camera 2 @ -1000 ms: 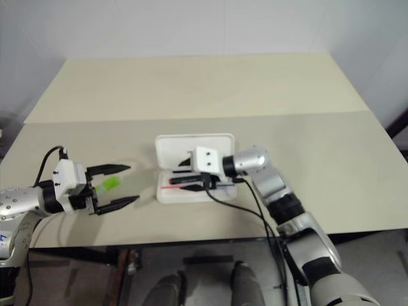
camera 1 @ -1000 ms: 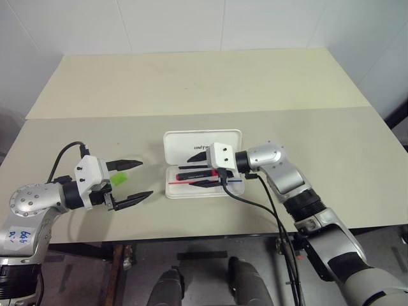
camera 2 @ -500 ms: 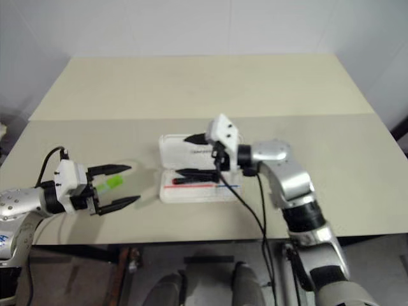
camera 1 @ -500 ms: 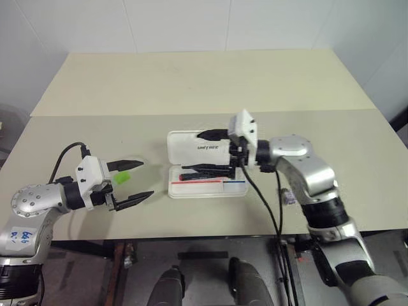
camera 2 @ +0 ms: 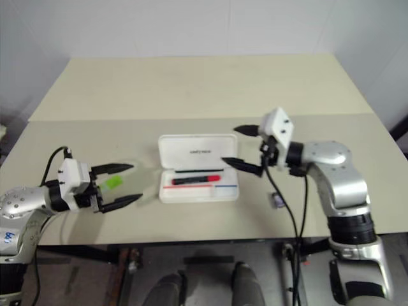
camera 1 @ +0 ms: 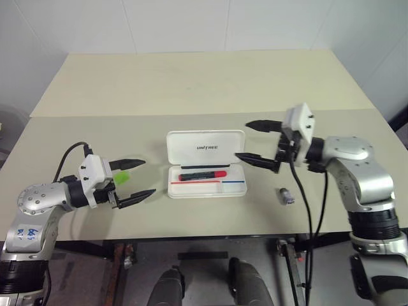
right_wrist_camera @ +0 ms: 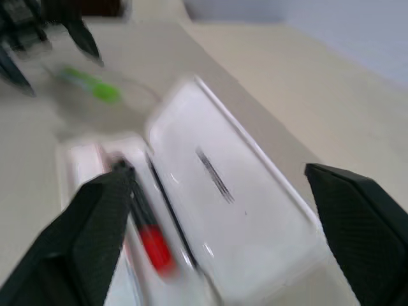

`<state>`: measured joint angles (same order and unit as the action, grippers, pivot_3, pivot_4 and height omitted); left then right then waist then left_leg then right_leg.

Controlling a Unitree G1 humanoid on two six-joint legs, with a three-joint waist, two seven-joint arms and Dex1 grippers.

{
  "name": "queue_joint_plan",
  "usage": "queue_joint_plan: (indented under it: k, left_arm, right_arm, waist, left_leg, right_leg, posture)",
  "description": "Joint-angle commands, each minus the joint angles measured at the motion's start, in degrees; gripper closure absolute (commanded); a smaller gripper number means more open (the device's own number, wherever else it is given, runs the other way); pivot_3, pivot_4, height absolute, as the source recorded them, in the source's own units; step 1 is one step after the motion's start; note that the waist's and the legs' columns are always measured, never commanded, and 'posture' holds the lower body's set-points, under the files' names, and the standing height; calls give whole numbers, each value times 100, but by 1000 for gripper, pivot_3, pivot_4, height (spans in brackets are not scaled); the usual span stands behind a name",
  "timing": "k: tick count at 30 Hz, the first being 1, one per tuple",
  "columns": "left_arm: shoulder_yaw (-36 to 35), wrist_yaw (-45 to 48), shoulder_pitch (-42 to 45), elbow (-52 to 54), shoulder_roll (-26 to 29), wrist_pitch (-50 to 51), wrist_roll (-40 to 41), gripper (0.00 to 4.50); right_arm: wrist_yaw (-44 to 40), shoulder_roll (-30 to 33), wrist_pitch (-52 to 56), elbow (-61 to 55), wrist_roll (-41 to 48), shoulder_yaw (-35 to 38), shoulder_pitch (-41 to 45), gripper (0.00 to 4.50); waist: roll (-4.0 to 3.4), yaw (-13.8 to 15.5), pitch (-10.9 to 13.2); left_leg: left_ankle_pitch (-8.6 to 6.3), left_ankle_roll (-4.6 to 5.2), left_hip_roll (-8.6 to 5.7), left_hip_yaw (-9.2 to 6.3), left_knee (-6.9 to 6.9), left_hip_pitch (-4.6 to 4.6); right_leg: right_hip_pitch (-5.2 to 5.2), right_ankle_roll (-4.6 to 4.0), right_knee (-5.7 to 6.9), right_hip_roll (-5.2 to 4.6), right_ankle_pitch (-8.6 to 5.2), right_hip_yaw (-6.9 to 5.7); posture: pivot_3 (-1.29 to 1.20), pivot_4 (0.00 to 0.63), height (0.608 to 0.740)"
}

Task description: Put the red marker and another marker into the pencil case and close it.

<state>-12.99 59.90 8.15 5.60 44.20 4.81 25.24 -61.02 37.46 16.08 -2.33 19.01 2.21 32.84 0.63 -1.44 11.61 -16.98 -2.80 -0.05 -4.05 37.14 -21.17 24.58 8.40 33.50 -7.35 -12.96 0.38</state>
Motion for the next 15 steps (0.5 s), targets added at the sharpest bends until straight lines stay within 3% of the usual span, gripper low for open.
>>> queue_joint_plan:
  k: [1, 10, 15]
  left_arm:
    - [-393, 47, -100, -220, 164, -294, -51, 316]
    - [-1136, 58, -615, -640, 388, -434, 37, 316]
    - [-1510, 405, -1007, -1559, 738, -683, -109, 316]
  right_arm:
    - [-121, 337, -1086, 816, -128, 556, -71, 27]
    - [33, 579, -2268, 2003, -423, 777, 57, 27]
    - [-406, 342, -1759, 1557, 176, 660, -64, 27]
  waist:
    - [3, -9, 2]
    - [4, -49, 4]
    - [3, -50, 4]
  left_leg:
    - [0, 1, 0, 2, 0, 0]
    - [-2, 4, 6, 11, -2, 9]
    - [-2, 4, 8, 11, -3, 13]
  right_leg:
    - [0, 2, -2, 0, 1, 1]
    - [2, -2, 4, 2, -1, 2]
    - [2, -9, 7, 2, -5, 2]
  posture:
    - [0, 150, 740]
    - [0, 150, 740]
    - [0, 150, 740]
